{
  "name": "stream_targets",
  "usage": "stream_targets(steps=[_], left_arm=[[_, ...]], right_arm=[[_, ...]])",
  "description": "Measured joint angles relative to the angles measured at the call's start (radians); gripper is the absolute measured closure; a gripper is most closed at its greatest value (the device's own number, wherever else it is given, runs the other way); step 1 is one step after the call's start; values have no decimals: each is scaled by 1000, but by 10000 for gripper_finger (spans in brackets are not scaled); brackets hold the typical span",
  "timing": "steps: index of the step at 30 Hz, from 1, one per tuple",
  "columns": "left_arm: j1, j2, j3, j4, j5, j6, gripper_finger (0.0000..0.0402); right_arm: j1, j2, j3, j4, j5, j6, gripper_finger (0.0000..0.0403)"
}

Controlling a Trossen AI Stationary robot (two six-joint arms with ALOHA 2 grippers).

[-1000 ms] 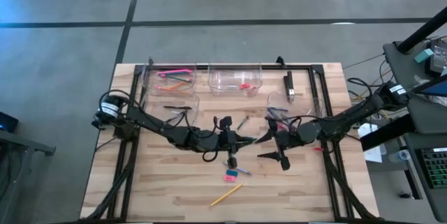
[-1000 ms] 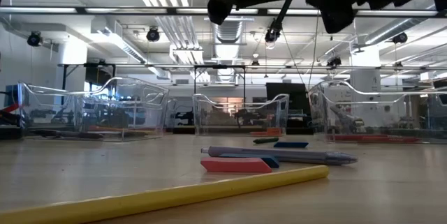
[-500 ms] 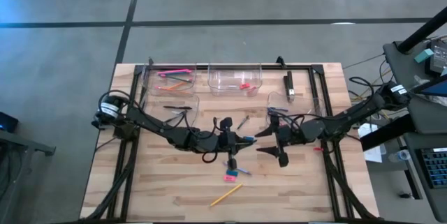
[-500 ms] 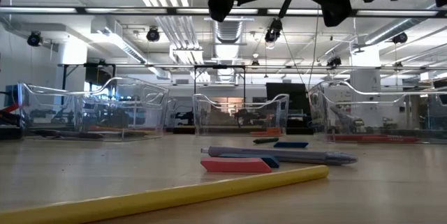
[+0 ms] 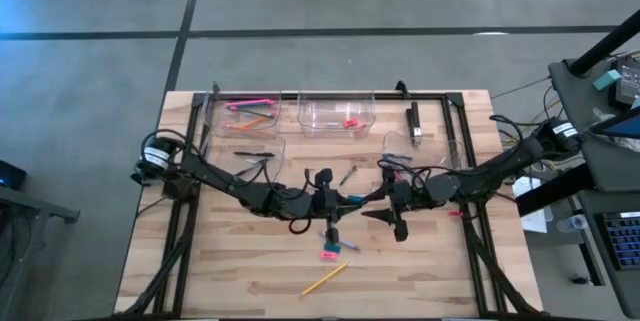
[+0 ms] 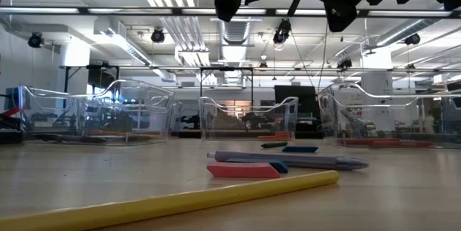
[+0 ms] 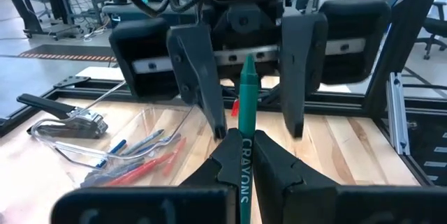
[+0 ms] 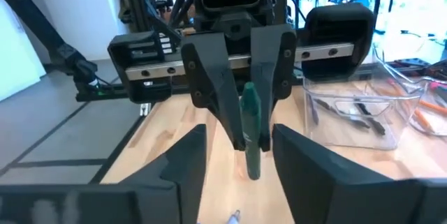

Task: Sort crayons/erasers/pens/pencils in bins
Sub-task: Put the green crayon into the bottom right transparent bin

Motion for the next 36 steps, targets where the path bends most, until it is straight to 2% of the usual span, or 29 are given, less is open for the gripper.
stream_targets(steps=[16, 22, 25, 31, 36], left_arm=[[-2, -1, -10, 0, 13, -1, 400], [-2, -1, -20, 2, 17, -37, 397], [0, -1, -23, -4, 35, -73, 368], [7, -1, -24, -8, 42, -75, 267], [23, -33, -24, -110, 39, -49, 204]], right_arm=[[-3, 39, 18, 27, 0, -7, 342], [-3, 39, 18, 21, 1, -25, 354], [-2, 39, 18, 17, 1, -26, 356], [-2, 38, 19, -7, -1, -29, 357], [-2, 19, 19, -52, 0, -26, 356]])
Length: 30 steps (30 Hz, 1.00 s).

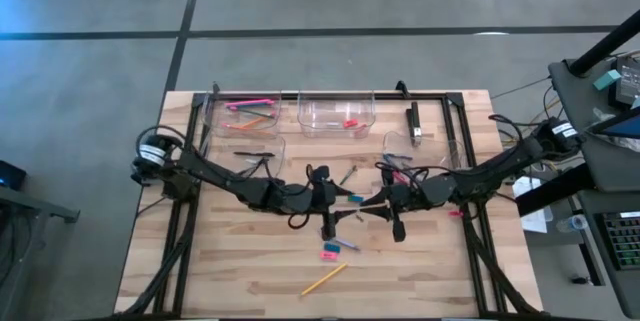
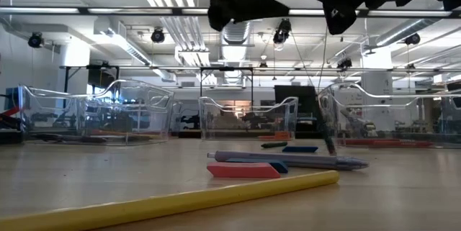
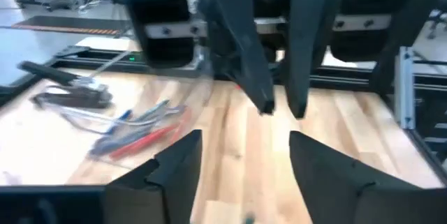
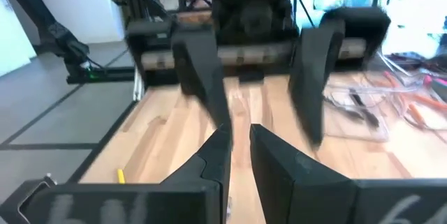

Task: Sort crayons/erasers/pens/pencils in bins
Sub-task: Put the green crayon into the bottom right transparent bin

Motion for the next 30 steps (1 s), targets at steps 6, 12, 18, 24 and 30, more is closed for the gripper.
stream_targets(steps=[6, 12, 18, 24, 30], left_arm=[[12, -54, -19, -72, -37, -5, 184], [2, -90, -85, -73, -39, -8, 183], [4, -113, -147, -20, -65, -7, 183], [10, -166, -187, -4, -78, 5, 183], [7, -293, -235, -19, -89, -2, 183]], right_arm=[[0, -72, 6, -170, 26, 47, 356], [-2, -124, 42, -461, 25, 99, 354], [-3, -47, 43, -478, 9, 82, 317], [-6, 133, 90, -464, -29, 61, 246], [-21, 313, 141, -459, -69, 40, 208]])
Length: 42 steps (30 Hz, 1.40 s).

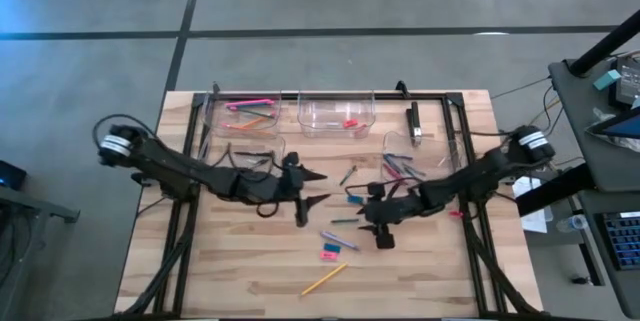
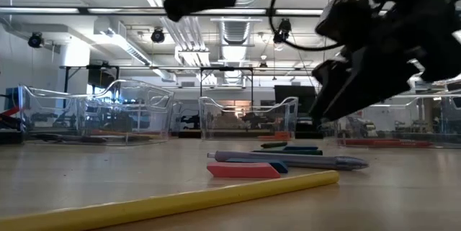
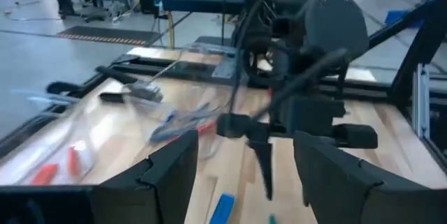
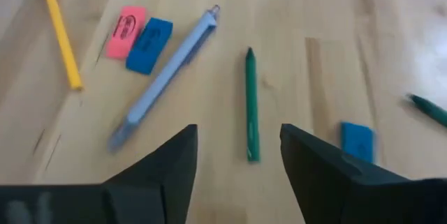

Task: Sort crayons/erasers/pens/pencils in bins
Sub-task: Put the green crayon into the bottom right transparent bin

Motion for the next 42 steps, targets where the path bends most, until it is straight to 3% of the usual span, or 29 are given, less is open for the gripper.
stream_targets(steps=[6, 11, 20, 27, 35, 42], left_arm=[[-6, -103, -65, 0, -22, 27, 183], [-6, -142, -130, 50, -25, 23, 183], [-6, -182, -201, 58, -29, 22, 183], [-5, -182, -222, 59, -23, 21, 183], [-5, -177, -222, 56, -14, 21, 183], [-11, -177, -223, 6, -13, 19, 183]], right_arm=[[-49, 110, 4, 142, -20, -28, 218], [-112, 180, 0, 218, -167, -23, 229], [-141, 308, 15, 241, -160, -61, 258], [-133, 363, 15, 206, -158, -21, 316], [-129, 338, 12, 203, -161, 64, 383], [-129, 182, 3, 148, -172, 87, 384]])
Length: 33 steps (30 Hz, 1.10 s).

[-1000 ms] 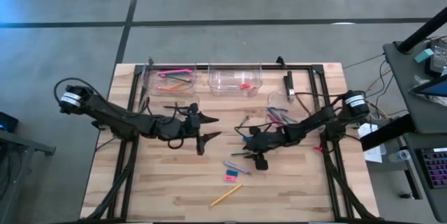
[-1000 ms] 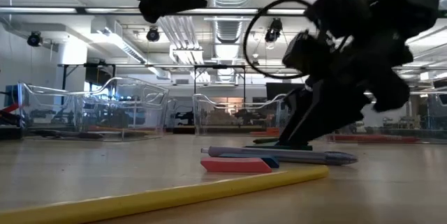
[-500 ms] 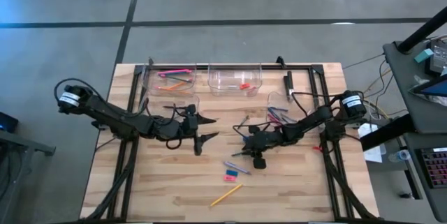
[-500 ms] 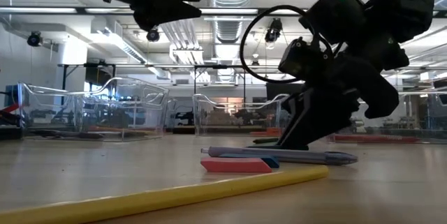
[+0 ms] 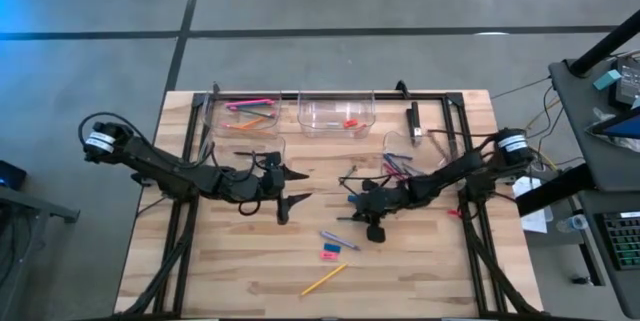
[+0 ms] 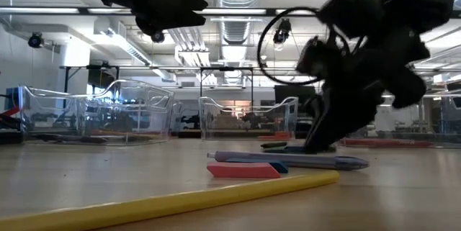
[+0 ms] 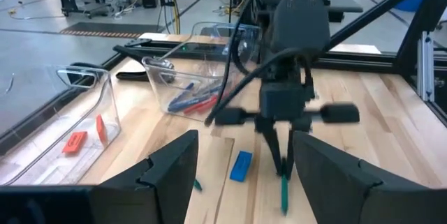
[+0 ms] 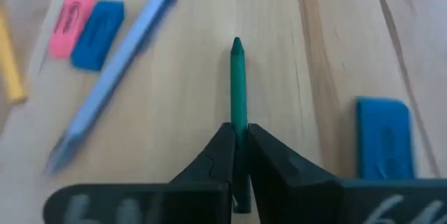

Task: Sort crayons/erasers/pens/pencils in bins
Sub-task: Put the green crayon into the bottom right transparent bin

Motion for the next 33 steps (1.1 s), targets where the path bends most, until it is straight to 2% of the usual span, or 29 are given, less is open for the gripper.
stream_targets(steps=[4, 8, 14, 16, 18, 23, 28, 33], left_arm=[[0, -1, 0, 0, 0, 0, 183], [0, -4, 0, 1, 0, 1, 183], [0, -5, 8, 9, 0, 2, 183], [0, -5, 15, 11, 0, 2, 183], [0, -5, 22, 10, 0, 10, 183], [0, -6, 41, 11, 0, 37, 183], [1, -5, 43, 19, 0, 38, 183], [1, -5, 39, 20, 0, 38, 183]], right_arm=[[0, -159, 3, -95, 22, -31, 384], [-1, -340, 3, -264, 118, -70, 384], [-10, -627, 12, -543, 370, -104, 384], [-12, -703, 8, -587, 392, -91, 384], [-11, -752, -1, -609, 370, -43, 384], [-12, -769, -27, -596, 325, 8, 384], [-12, -693, -80, -557, 311, 66, 384], [-11, -622, -101, -424, 216, 74, 384]])
